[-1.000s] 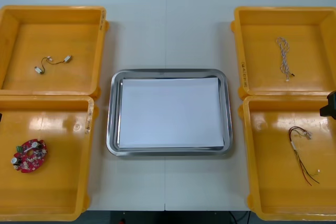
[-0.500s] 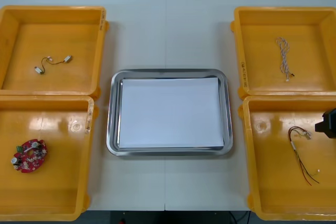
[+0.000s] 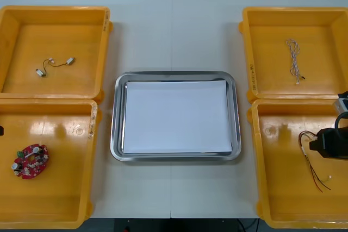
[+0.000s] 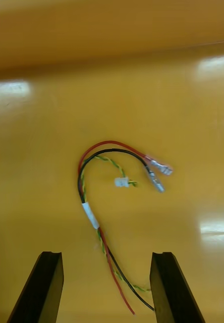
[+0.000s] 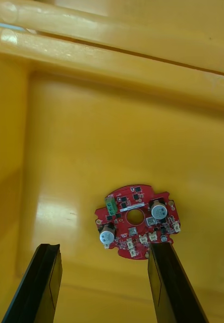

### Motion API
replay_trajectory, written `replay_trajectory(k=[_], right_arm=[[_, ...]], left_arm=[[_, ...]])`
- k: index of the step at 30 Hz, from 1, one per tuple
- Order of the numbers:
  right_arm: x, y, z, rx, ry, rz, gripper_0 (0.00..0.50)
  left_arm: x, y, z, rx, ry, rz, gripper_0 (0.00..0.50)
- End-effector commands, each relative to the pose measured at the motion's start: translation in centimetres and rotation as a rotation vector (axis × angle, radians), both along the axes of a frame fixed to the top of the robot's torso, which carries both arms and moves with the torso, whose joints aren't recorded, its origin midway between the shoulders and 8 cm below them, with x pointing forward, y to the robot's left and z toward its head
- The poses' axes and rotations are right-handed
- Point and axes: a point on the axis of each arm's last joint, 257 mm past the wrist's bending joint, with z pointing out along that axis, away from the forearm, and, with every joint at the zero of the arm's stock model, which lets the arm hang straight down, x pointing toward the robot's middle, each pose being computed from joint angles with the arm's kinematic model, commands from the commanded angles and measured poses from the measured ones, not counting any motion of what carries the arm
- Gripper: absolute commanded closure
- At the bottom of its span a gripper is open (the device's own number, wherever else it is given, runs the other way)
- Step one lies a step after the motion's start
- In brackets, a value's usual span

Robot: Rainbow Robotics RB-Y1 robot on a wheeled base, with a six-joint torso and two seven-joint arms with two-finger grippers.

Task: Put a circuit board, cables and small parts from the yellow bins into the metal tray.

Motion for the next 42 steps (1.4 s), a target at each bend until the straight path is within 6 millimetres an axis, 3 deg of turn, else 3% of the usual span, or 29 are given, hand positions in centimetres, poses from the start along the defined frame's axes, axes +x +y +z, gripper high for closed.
replay_trajectory(k=[1,22,30,42], right_arm=[[-0.6,1.3,-0.7,-0.022,-0.005,0.071,0.0],[0.9,0.7,-3.1,-0.026,-0.045,0.049,0.0],[1.1,0.3,-4.0,-0.035,-0.041,0.04,0.0],[0.9,1.2,-4.9,-0.041,-0.022,0.054,0.0]], left_arm=[[-1.1,0.6,-1.6,-0.093,0.011,0.172,0.0],[0.5,1.4,-6.1,-0.169,-0.03,0.225,0.0],[0.6,0.5,-7.5,-0.193,-0.016,0.21,0.0],[0.0,-0.7,-9.7,-0.182,0.003,0.182,0.0]])
